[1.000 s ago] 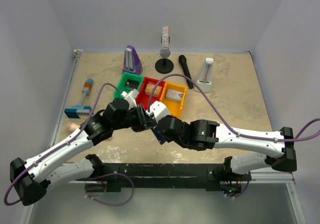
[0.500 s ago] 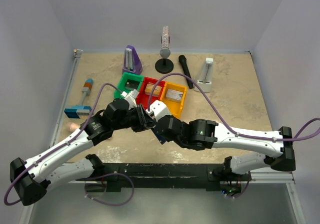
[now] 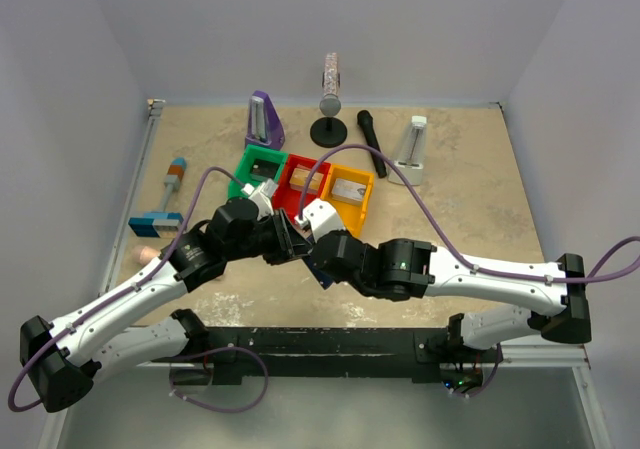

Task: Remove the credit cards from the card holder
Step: Open the card holder.

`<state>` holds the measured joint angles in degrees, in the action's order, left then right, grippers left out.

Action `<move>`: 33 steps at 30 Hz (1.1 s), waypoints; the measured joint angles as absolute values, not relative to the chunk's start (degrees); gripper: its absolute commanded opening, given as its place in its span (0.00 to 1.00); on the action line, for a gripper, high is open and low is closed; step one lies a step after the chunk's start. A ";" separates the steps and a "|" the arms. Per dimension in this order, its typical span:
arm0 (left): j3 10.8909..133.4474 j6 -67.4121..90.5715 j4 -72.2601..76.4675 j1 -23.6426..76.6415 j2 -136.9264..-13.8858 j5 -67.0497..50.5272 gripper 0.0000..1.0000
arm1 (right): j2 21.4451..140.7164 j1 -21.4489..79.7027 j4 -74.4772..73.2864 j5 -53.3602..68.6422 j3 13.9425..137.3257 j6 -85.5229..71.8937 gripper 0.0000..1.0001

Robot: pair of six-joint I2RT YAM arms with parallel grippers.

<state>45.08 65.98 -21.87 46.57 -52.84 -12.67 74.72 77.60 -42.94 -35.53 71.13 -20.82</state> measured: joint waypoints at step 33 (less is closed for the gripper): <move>38.94 52.18 -16.69 40.88 -46.89 -17.87 0.00 | 59.29 75.26 -41.69 -32.03 66.96 -18.50 0.66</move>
<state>38.94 52.18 -16.69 40.88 -46.89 -17.87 59.29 75.26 -41.69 -32.03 66.96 -18.50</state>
